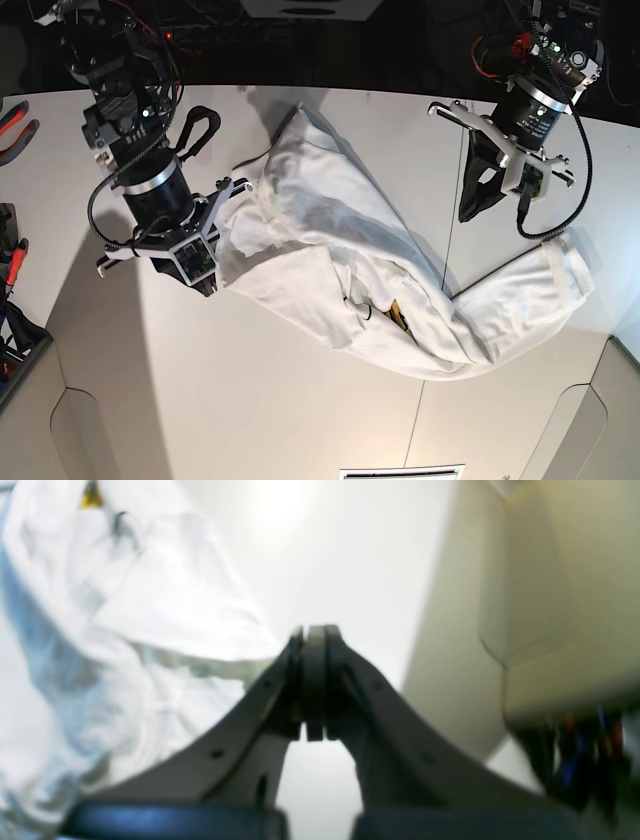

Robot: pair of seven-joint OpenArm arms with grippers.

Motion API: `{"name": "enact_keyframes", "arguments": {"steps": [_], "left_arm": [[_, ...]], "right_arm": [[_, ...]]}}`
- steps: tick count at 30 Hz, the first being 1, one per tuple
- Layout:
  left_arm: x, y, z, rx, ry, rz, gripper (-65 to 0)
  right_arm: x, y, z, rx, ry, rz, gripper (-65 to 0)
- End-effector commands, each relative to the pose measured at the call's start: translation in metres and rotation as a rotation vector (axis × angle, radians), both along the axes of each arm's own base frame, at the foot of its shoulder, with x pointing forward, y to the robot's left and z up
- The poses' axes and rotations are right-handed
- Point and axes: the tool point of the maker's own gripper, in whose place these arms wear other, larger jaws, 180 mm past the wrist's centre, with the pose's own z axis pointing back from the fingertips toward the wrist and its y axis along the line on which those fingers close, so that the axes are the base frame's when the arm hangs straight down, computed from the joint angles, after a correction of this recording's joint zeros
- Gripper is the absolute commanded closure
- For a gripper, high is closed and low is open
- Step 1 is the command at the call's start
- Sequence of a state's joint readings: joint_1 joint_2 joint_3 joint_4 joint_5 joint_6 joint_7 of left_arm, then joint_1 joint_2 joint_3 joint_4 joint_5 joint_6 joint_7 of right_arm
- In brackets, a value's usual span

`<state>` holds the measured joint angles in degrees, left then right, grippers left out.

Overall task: Layout the t-shirt on the table in an organized manner, then fold the t-shirt properly
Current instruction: 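Lower the right gripper onto the crumpled shirt body and grasp it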

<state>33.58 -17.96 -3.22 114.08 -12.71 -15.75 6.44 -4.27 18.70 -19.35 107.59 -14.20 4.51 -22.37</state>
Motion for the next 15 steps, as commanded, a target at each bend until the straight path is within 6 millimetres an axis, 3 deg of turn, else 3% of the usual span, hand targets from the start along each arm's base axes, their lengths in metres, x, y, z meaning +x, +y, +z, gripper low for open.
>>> {"name": "enact_keyframes", "arguments": {"steps": [1, 3, 4, 9, 15], "left_arm": [[0.003, -0.002, 0.009, -0.011, -0.032, -0.006, 0.0], [0.004, -0.002, 0.007, -0.014, -0.028, -0.001, 0.0], [0.005, -0.001, 0.006, -0.013, -0.025, 0.0, 0.0], [0.007, 0.0, 0.005, -0.01, -0.022, 0.002, 0.0], [0.007, -0.004, 0.004, -0.031, -0.02, 0.016, 0.0]], "right_arm": [[0.008, 0.005, 0.01, -0.021, -0.029, 0.047, -9.9], [0.015, 0.01, 0.003, -0.075, -0.007, 0.12, -30.5], [0.019, 0.01, -0.002, -0.095, 0.008, 0.14, -35.4], [0.039, 0.011, -0.033, -0.212, 0.079, 0.205, -36.1], [0.044, 0.046, -0.068, -0.424, 0.11, 0.389, -36.1]]}}
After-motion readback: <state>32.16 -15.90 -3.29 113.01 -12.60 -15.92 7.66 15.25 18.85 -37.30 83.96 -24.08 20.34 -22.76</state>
